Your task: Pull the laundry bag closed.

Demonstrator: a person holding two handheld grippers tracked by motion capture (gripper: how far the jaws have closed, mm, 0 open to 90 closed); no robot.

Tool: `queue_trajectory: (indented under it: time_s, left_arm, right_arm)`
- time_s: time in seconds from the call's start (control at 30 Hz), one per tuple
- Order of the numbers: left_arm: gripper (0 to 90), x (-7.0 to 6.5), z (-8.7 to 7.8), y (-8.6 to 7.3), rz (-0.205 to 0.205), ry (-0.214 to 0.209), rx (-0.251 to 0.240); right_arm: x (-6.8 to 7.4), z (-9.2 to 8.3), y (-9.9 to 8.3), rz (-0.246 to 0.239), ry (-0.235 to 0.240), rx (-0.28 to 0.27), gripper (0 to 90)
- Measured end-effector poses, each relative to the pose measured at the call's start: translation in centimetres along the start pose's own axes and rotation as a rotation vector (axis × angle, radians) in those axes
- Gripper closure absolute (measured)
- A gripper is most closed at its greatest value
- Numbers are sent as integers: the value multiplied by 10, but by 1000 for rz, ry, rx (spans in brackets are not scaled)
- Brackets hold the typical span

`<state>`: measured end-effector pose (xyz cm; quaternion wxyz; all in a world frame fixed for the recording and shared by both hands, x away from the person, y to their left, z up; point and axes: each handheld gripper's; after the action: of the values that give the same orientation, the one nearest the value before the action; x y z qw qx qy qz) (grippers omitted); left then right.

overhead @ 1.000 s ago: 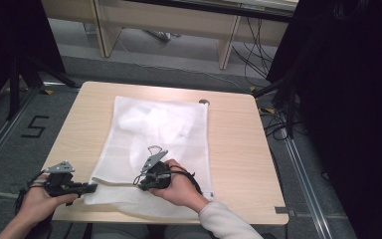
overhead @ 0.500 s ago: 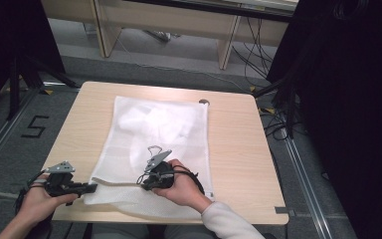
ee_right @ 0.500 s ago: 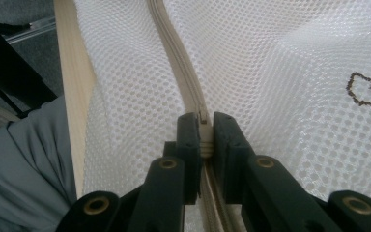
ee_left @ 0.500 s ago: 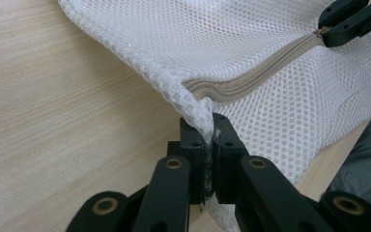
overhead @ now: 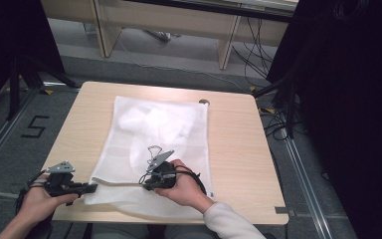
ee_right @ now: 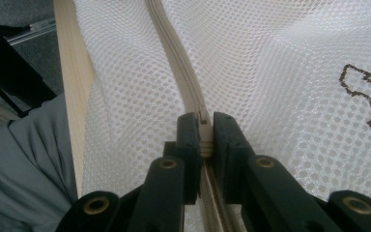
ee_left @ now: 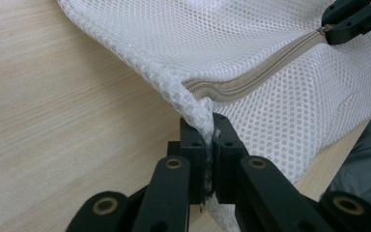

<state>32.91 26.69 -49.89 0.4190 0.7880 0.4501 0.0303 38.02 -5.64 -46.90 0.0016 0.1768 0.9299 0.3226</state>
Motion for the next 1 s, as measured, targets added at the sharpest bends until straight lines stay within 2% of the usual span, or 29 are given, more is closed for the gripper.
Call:
queue_trajectory:
  time_s: [0.03,0.17,0.23,0.47,0.57,0.6,0.63,0.7,0.73,0.77,0.83,0.87,0.93,1.0]
  left_arm:
    - [853,0,1,-1,-3,3,-19]
    - [853,0,0,0,1,-3,4]
    - [852,0,1,-1,-4,2,-20]
    - [853,0,1,-1,-3,-1,-19]
    - [853,0,1,-1,-3,-4,-14]
    - [853,0,0,0,1,0,3]
    - [853,0,1,-1,-2,1,-17]
    - [853,0,0,0,1,1,3]
    - [853,0,2,-1,-8,3,-18]
    - [853,1,0,0,0,-4,2]
    - [853,0,0,0,-3,1,5]
    - [853,0,2,-1,-8,3,-17]
    - [853,0,0,0,-5,-4,6]
    - [853,0,0,0,-3,9,6]
  right_arm:
    - [1,0,0,8,0,2,827]
    - [-1,-1,0,-12,4,-4,826]
    - [-1,-2,-1,-9,5,-5,827]
    - [-2,-3,-3,-4,0,-9,827]
    - [-3,-5,-4,-7,-1,-3,827]
    - [-3,-5,-5,-7,-1,-6,826]
    - [-3,-6,-5,-3,-3,-5,827]
    - [-3,-6,-6,4,-1,-10,827]
    - [-3,-6,-6,3,-2,-8,826]
    - [-3,-6,-7,2,0,-9,827]
    - [-3,-7,-7,2,-2,-6,827]
    - [-3,-7,-7,-1,-4,-10,827]
    - [-3,-8,-8,18,-7,-5,826]
    - [-3,-9,-8,12,-9,2,827]
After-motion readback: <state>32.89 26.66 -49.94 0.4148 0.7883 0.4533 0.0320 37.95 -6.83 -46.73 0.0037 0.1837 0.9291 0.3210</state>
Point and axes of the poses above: each handheld gripper's, and its own axes: z roughly forward along the jaws, y roughly out of its top, x roughly to its left
